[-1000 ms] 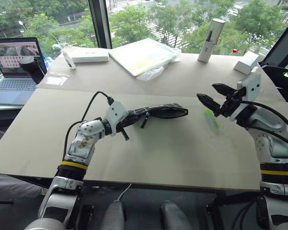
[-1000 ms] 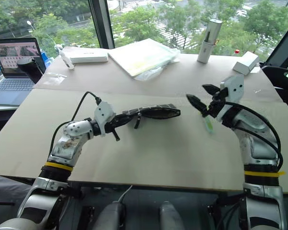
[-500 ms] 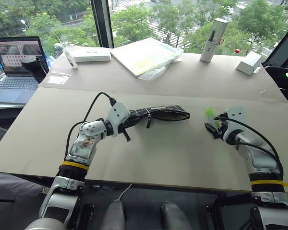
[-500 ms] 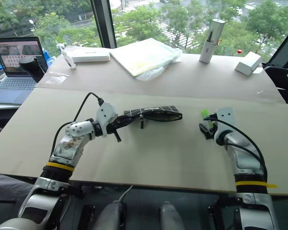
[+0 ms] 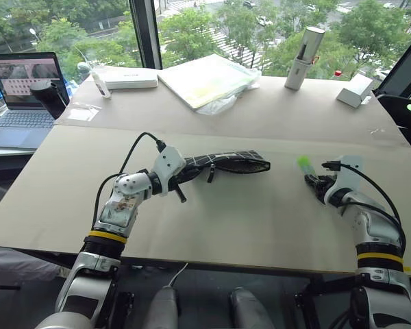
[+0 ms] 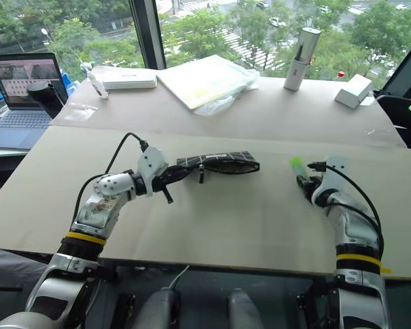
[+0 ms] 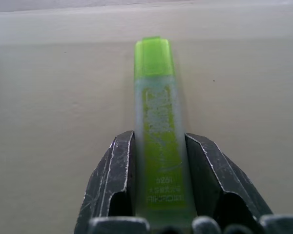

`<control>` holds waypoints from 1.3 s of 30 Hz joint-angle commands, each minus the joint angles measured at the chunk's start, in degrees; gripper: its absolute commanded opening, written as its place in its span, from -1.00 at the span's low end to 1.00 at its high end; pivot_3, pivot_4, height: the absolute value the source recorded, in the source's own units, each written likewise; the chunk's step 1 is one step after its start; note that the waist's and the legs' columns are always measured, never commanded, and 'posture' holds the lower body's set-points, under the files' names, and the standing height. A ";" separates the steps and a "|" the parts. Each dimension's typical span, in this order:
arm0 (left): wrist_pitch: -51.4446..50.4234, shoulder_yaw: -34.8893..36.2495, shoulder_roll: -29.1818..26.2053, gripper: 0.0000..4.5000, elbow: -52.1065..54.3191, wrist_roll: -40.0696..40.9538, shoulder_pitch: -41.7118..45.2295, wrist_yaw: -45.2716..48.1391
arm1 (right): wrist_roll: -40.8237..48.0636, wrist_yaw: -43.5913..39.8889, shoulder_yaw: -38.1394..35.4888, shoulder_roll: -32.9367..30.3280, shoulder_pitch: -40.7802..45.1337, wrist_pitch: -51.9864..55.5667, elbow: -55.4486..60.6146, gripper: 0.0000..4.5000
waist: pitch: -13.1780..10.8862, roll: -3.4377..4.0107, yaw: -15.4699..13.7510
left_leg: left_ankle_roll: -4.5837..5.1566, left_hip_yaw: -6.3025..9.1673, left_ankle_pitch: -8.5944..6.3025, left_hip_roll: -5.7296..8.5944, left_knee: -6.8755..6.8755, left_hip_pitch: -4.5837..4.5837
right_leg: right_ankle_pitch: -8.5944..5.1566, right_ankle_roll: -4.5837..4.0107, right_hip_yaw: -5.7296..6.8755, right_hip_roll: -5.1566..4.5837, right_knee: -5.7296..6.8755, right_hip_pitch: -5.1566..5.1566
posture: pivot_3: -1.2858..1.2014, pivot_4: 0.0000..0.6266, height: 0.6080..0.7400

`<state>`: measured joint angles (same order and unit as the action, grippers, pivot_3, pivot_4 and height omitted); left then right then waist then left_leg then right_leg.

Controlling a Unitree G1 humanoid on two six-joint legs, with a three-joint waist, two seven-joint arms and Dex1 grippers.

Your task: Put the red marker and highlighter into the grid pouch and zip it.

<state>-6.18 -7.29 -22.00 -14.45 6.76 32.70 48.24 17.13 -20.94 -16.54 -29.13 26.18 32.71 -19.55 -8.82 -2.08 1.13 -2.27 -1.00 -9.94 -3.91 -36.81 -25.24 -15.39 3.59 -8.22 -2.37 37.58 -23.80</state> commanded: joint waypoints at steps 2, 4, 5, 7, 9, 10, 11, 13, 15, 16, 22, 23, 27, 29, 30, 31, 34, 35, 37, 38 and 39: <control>0.63 0.75 -0.16 -1.00 1.45 0.51 1.17 -0.18 | -0.59 -0.01 -0.18 0.06 -0.10 -3.06 1.25 -0.52 | 0.00 0.00 0.02 | 0.00 0.00 0.00 0.00 0.00 0.00 | 0.00 0.00 0.00 0.00 0.00 0.00 | 0.03 -0.52 1.00; 0.74 0.67 -0.13 -1.00 1.27 0.48 1.31 -0.10 | -0.29 -1.63 -0.02 0.06 0.30 -6.25 3.94 -0.52 | 0.00 0.00 0.05 | 0.00 0.00 0.00 0.00 0.00 0.00 | 0.00 0.00 0.00 0.00 -0.01 0.00 | 0.03 -0.52 1.00; 0.81 0.63 -0.12 -1.00 1.17 0.45 1.39 -0.06 | 0.28 -2.96 0.13 0.06 0.49 -7.54 5.90 -0.52 | 0.00 0.00 0.09 | 0.00 -0.01 0.00 0.01 0.00 -0.01 | 0.00 0.00 -0.01 0.00 0.00 -0.02 | 0.03 -0.52 1.00; 0.93 0.57 -0.11 -1.00 0.99 0.41 1.50 0.05 | 1.54 -6.99 0.62 -0.41 0.38 -10.76 9.68 -0.52 | -0.04 0.06 0.10 | 0.00 -0.01 0.00 0.00 0.00 -0.02 | 0.00 0.00 -0.01 0.00 0.00 -0.04 | 0.03 -0.52 1.00; 1.03 0.54 -0.14 -1.00 0.85 0.40 1.57 0.15 | 2.43 -11.48 1.59 -1.50 -0.52 -12.68 13.70 -0.52 | -0.04 0.06 0.09 | 0.00 -0.01 0.00 0.00 0.00 -0.04 | 0.00 0.01 -0.01 0.00 0.02 -0.08 | 0.03 -0.52 1.00; 1.08 0.53 -0.14 -1.00 0.76 0.40 1.63 0.20 | 2.46 -15.98 3.39 -3.42 -2.14 -14.11 17.62 -0.52 | -0.04 0.07 0.09 | 0.00 0.00 0.00 0.00 0.01 -0.04 | -0.01 0.01 -0.01 0.00 0.01 -0.08 | 0.03 -0.52 1.00; 1.10 0.53 -0.14 -1.00 0.69 0.40 1.67 0.24 | 2.45 -19.06 4.61 -4.75 -3.29 -14.98 20.26 -0.52 | -0.05 0.09 -0.19 | 0.00 0.00 0.00 0.00 0.01 -0.03 | -0.01 0.01 0.00 0.00 0.01 -0.07 | 0.03 -0.52 1.00; 1.20 0.50 -0.17 -1.00 0.52 0.43 1.78 0.32 | 1.40 -25.80 7.92 -9.64 -6.26 -17.09 26.01 -0.52 | -0.06 0.12 -0.41 | 0.00 0.02 0.00 0.02 0.01 -0.06 | -0.03 0.05 0.02 -0.01 -0.01 -0.04 | 0.03 -0.52 1.00; 1.30 0.50 -0.20 -1.00 0.33 0.45 1.88 0.37 | 1.01 -29.03 9.46 -12.85 -7.44 -17.16 28.69 -0.52 | -0.07 0.14 -0.39 | 0.00 0.02 0.00 0.10 0.00 -0.09 | -0.06 0.10 0.02 -0.08 -0.02 -0.03 | 0.03 -0.52 1.00; 1.33 0.49 -0.20 -1.00 0.27 0.45 1.92 0.37 | 1.01 -30.20 10.06 -14.09 -7.79 -17.19 29.68 -0.52 | -0.07 0.14 -0.35 | 0.00 0.03 0.00 0.08 -0.01 -0.09 | -0.06 0.10 0.03 -0.07 -0.04 -0.02 | 0.03 -0.52 1.00; 1.42 0.38 -0.04 -1.00 0.12 0.40 1.98 0.32 | -1.32 -32.66 12.77 -17.00 -7.92 -18.30 31.70 -0.52 | -0.07 0.13 -0.32 | 0.00 0.04 0.00 0.08 -0.04 -0.07 | -0.06 0.10 0.02 -0.06 -0.02 -0.01 | 0.03 -0.52 1.00; 1.44 0.37 -0.02 -1.00 0.12 0.40 1.98 0.32 | -2.34 -32.50 13.46 -17.22 -7.79 -18.48 31.53 -0.52 | -0.07 0.13 -0.33 | 0.00 0.04 0.00 0.08 -0.04 -0.07 | -0.06 0.10 0.02 -0.06 -0.03 -0.01 | 0.03 -0.52 1.00; 1.55 0.33 0.02 -1.00 0.07 0.37 2.04 0.36 | -9.66 -30.81 17.52 -17.37 -6.71 -23.41 27.80 -0.52 | -0.07 0.13 -0.34 | 0.00 0.04 0.00 0.09 -0.04 -0.07 | -0.06 0.09 0.02 -0.07 -0.03 -0.01 | 0.03 -0.52 1.00; 1.61 0.24 0.09 -1.00 -0.03 0.30 2.14 0.35 | -10.47 -29.95 17.58 -16.34 -5.54 -25.75 25.82 -0.52 | -0.08 0.13 -0.37 | 0.00 0.03 0.00 0.09 -0.04 -0.07 | -0.06 0.09 0.02 -0.07 -0.03 -0.02 | 0.03 -0.52 1.00; 1.65 0.22 0.12 -1.00 -0.10 0.26 2.21 0.34 | -10.98 -29.73 17.61 -16.14 -5.00 -26.71 24.76 -0.52 | -0.08 0.13 -0.38 | 0.00 0.03 0.00 0.09 -0.05 -0.07 | -0.06 0.09 0.02 -0.07 -0.02 -0.03 | 0.03 -0.52 1.00; 1.70 0.20 0.10 -1.00 -0.10 0.23 2.24 0.37 | -11.44 -29.74 17.68 -16.07 -4.59 -27.36 23.82 -0.52 | -0.08 0.13 -0.39 | 0.00 0.03 0.00 0.09 -0.05 -0.07 | -0.05 0.09 0.02 -0.07 -0.02 -0.03 | 0.03 -0.52 1.00; 1.77 0.18 -0.07 -1.00 0.08 0.21 2.12 0.50 | -12.53 -29.90 18.00 -15.78 -3.73 -28.95 21.67 -0.52 | -0.08 0.13 -0.41 | 0.00 0.03 0.00 0.09 -0.04 -0.07 | -0.05 0.09 0.02 -0.07 -0.03 -0.02 | 0.03 -0.52 1.00; 1.79 0.16 -0.13 -1.00 0.14 0.21 2.07 0.55 | -12.78 -30.06 18.24 -15.71 -3.52 -29.22 21.13 -0.52 | -0.08 0.13 -0.41 | 0.00 0.03 0.00 0.09 -0.04 -0.07 | -0.05 0.09 0.02 -0.07 -0.02 -0.02 | 0.03 -0.52 1.00; 1.91 0.12 -0.26 -1.00 0.04 0.13 2.10 0.68 | -13.86 -30.21 19.15 -15.54 -2.76 -30.10 19.78 -0.52 | -0.08 0.13 -0.40 | 0.00 0.03 0.00 0.09 -0.05 -0.07 | -0.05 0.08 0.02 -0.07 -0.02 -0.02 | 0.03 -0.52 1.00; 1.97 0.10 -0.31 -1.00 0.01 0.09 2.10 0.73 | -14.59 -30.24 19.69 -15.50 -2.30 -30.49 19.11 -0.52 | -0.08 0.13 -0.38 | 0.00 0.03 0.00 0.09 -0.04 -0.07 | -0.05 0.08 0.02 -0.07 -0.02 -0.02 | 0.03 -0.52 1.00; 2.07 0.06 -0.35 -1.00 -0.10 0.03 2.12 0.79 | -15.44 -30.27 20.32 -15.44 -1.73 -31.08 18.35 -0.52 | -0.07 0.13 -0.37 | 0.00 0.03 0.00 0.09 -0.04 -0.07 | -0.05 0.08 0.02 -0.07 -0.02 -0.02 | 0.03 -0.52 1.00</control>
<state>-5.62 -7.53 -22.12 -14.98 6.71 33.50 48.69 2.91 -51.20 3.61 -44.67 22.65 3.80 -1.01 -8.90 -1.95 0.76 -2.27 -0.97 -9.94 -3.82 -36.85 -25.31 -15.44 3.67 -8.20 -2.44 37.56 -23.82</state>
